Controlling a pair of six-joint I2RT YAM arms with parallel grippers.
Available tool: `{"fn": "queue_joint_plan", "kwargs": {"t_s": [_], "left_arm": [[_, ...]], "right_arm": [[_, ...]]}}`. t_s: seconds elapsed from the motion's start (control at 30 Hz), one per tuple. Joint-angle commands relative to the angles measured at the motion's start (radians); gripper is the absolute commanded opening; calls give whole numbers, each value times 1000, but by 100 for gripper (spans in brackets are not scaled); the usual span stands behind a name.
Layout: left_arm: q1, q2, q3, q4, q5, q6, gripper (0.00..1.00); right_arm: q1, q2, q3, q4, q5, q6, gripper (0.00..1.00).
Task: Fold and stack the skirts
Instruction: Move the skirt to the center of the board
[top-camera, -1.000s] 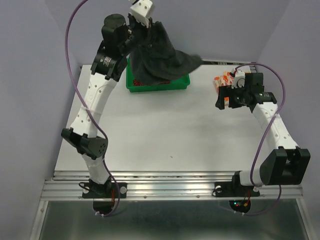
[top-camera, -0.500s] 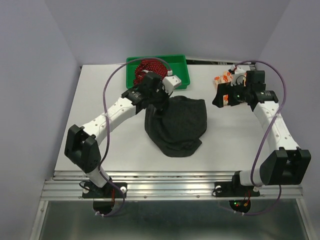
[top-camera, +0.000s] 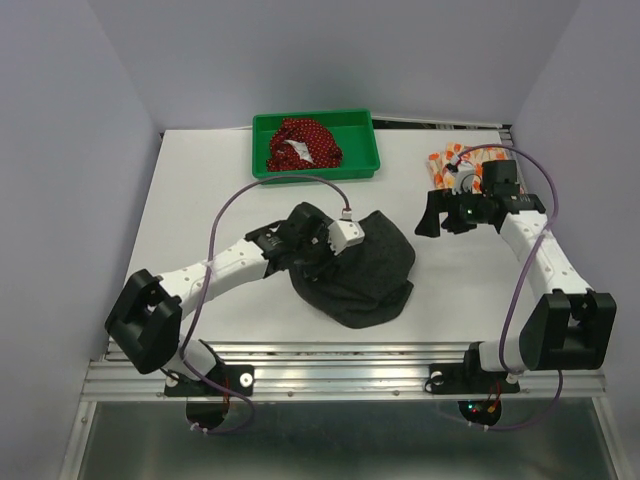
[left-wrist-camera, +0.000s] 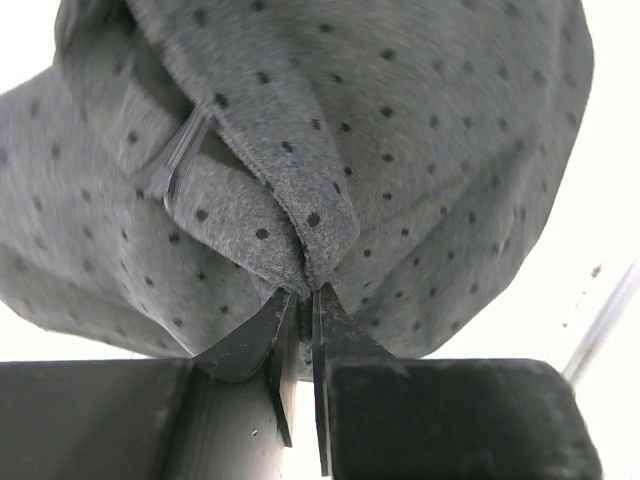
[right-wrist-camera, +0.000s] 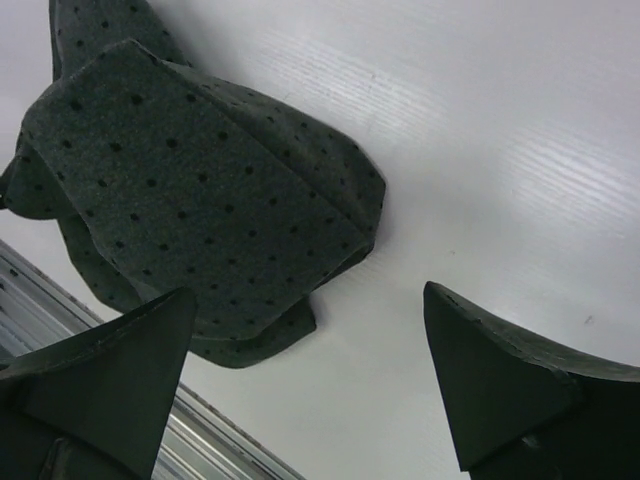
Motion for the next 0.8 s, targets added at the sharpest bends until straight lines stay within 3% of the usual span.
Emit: {"fn": "queue_joint_plan", "kwargs": {"t_s": [0.0, 0.2, 0.33, 0.5, 0.77], "left_arm": [[-20, -71, -21, 30, 79, 37, 17], [-15, -123, 34, -56, 119, 49, 41], [61, -163, 57, -104, 180, 0, 52], [239, -181, 7, -117, 220, -34, 53], [255, -160, -47, -128, 269, 18, 53]], "right_arm": [[-1, -13, -32, -4, -90, 4, 100], [-1, 28, 17, 34, -99, 33, 100], [-1, 102, 105, 31, -130, 71, 100], [-1, 182, 209, 53, -202, 134, 100], [129, 265, 296, 82, -212, 246, 100]]}}
